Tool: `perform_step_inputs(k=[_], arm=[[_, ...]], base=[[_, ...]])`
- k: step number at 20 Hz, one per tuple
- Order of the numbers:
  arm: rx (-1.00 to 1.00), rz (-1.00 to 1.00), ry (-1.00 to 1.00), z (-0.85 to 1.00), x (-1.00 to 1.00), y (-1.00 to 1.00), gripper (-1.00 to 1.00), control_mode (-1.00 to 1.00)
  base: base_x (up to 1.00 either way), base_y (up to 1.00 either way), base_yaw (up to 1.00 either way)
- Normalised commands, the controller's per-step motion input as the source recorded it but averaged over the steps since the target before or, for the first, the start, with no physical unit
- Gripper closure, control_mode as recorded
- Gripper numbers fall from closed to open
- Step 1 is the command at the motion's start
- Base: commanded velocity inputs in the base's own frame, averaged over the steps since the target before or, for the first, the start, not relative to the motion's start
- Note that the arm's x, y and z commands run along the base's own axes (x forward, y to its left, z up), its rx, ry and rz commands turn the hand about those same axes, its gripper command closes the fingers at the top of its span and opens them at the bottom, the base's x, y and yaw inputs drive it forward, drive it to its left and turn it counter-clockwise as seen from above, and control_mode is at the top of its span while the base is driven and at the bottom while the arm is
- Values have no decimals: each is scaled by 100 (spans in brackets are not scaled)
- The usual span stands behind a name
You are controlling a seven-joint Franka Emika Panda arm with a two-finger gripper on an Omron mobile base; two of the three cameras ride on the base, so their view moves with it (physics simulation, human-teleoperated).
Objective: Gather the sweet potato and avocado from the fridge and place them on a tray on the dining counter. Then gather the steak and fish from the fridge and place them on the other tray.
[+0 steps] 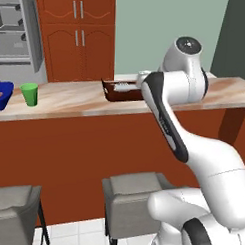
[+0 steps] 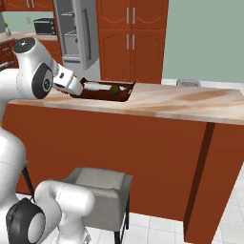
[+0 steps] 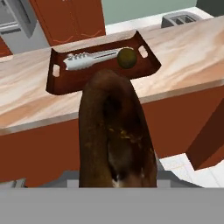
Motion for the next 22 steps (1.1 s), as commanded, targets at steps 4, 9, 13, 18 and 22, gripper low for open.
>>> perform_step_inputs(k=[4, 9, 13, 18, 22], arm=[[0, 8, 4, -20, 66, 7, 100, -100], [0, 6, 0, -25, 68, 7, 100, -100], [-1, 3, 3, -24, 76, 12, 100, -100], [-5, 0, 6, -25, 53, 7, 100, -100], [-5, 0, 7, -20, 49, 0, 100, -100]], base=[[0, 0, 0], [0, 0, 0], [0, 0, 0], [0, 0, 0], [0, 0, 0]])
